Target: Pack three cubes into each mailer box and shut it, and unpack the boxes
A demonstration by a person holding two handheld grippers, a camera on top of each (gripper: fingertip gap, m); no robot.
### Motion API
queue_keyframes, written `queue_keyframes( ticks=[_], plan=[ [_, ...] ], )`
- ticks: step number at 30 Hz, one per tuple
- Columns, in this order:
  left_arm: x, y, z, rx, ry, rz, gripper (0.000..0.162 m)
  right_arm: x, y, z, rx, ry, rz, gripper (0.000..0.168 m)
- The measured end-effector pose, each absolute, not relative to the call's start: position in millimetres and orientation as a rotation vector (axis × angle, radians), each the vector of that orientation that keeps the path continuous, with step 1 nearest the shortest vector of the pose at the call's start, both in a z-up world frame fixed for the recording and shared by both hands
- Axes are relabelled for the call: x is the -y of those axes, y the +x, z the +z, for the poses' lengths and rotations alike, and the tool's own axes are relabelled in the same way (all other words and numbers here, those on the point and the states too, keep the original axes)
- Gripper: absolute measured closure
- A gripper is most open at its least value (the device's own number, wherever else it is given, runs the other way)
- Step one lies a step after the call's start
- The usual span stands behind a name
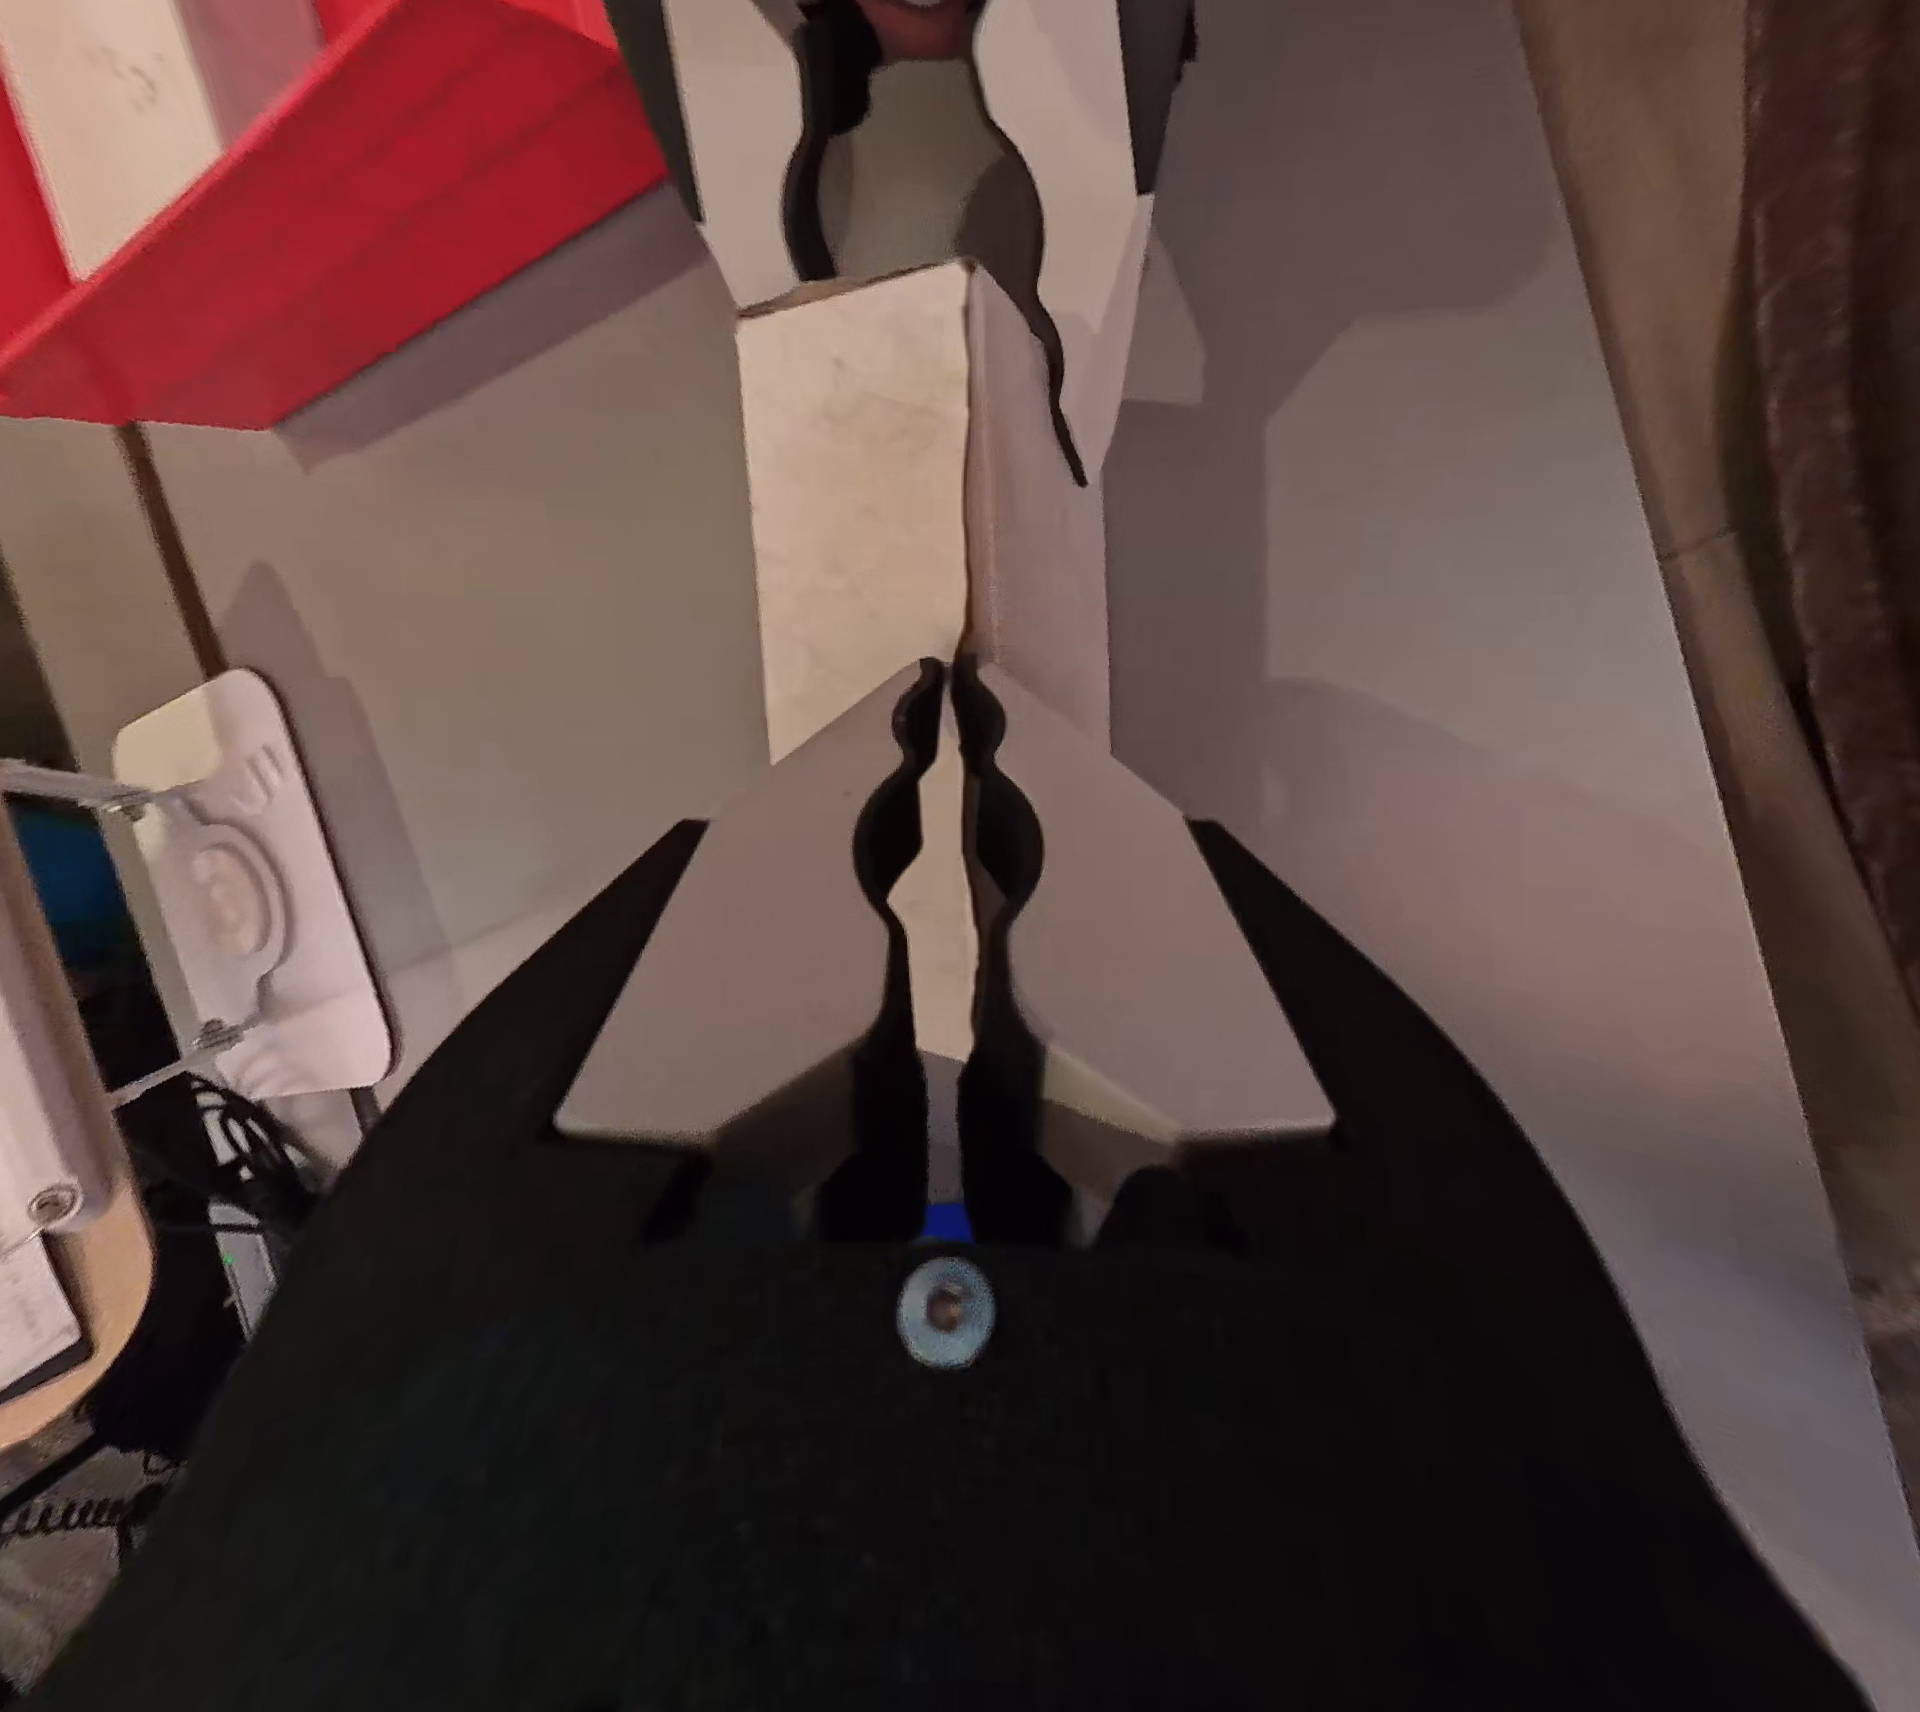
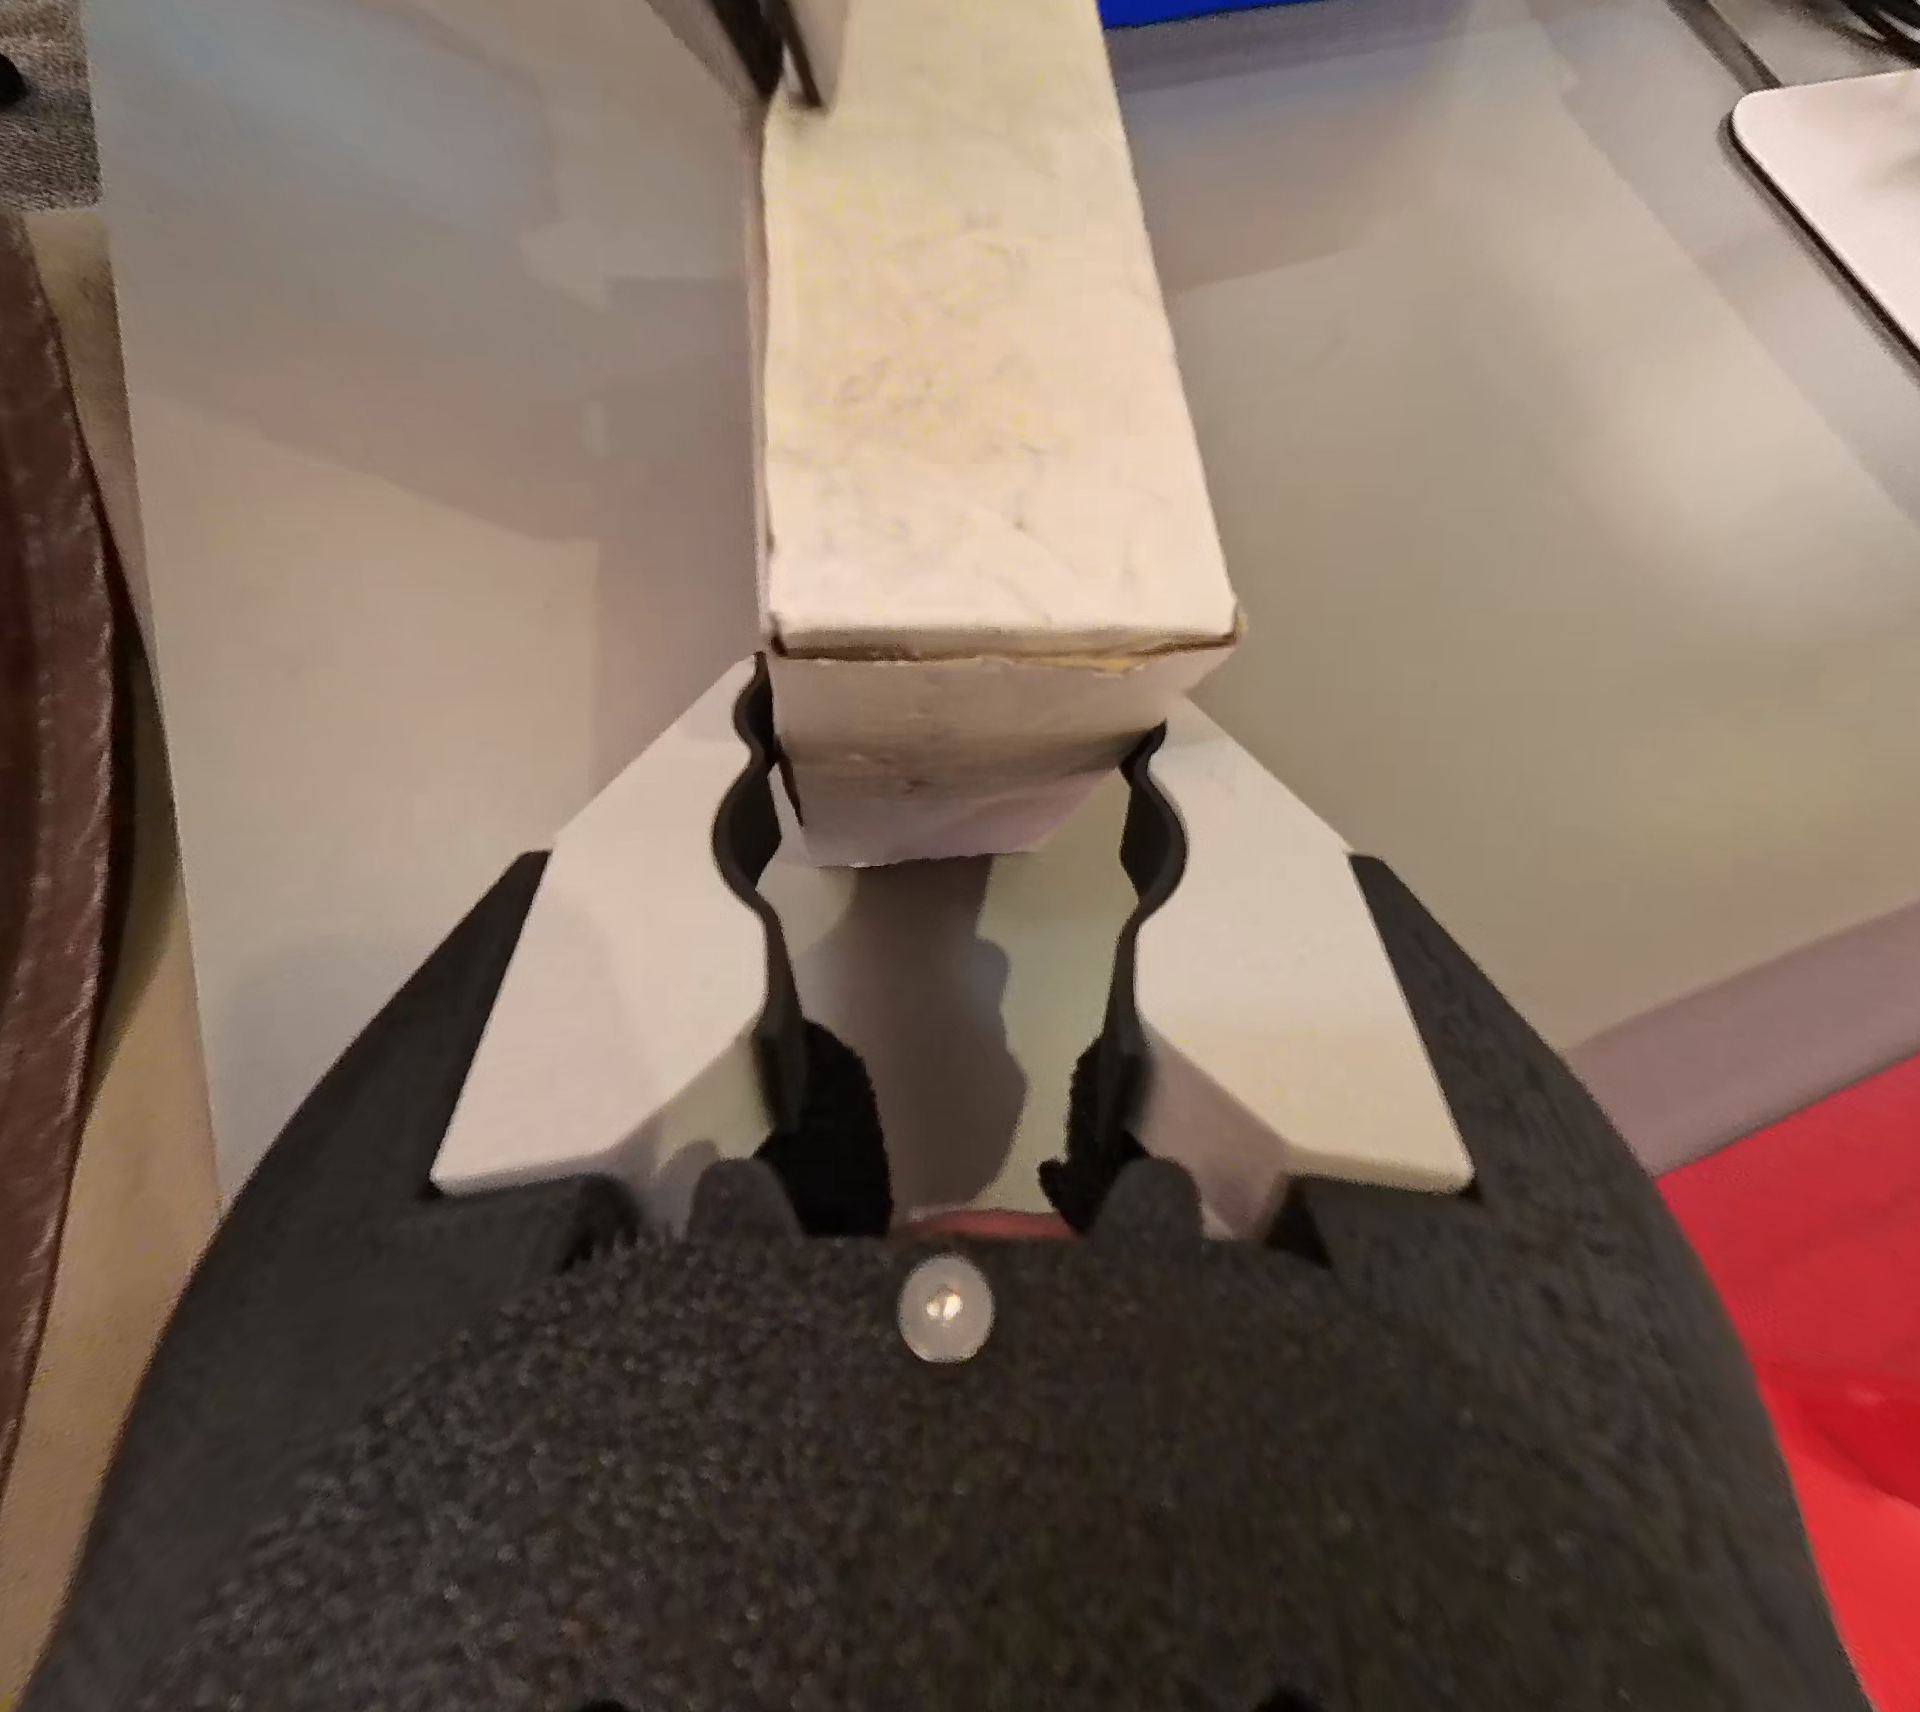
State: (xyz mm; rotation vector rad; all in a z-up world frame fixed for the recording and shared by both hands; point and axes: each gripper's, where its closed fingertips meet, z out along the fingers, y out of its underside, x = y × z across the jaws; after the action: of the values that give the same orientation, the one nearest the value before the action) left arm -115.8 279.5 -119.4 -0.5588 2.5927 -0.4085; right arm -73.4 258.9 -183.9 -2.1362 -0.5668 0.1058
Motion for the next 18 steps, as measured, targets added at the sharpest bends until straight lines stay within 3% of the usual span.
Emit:
queue_keyframes(
  ticks=[14,15,17,18],
  plan=[
    [-283,-107,-119,-2.188,-0.653,-0.391,0.162,-263,-67,-181,0.459,-2.11,0.146,0.102],
    [-281,-107,-118,-2.185,-0.628,-0.375,0.162,-264,-69,-180,0.427,-2.095,0.196,0.093],
    [-280,-108,-118,-2.188,-0.626,-0.357,0.162,-270,-70,-183,0.364,-2.09,0.27,0.056],
    [-279,-108,-118,-2.19,-0.625,-0.353,0.162,-273,-71,-184,0.346,-2.078,0.291,0.052]
  ],
)
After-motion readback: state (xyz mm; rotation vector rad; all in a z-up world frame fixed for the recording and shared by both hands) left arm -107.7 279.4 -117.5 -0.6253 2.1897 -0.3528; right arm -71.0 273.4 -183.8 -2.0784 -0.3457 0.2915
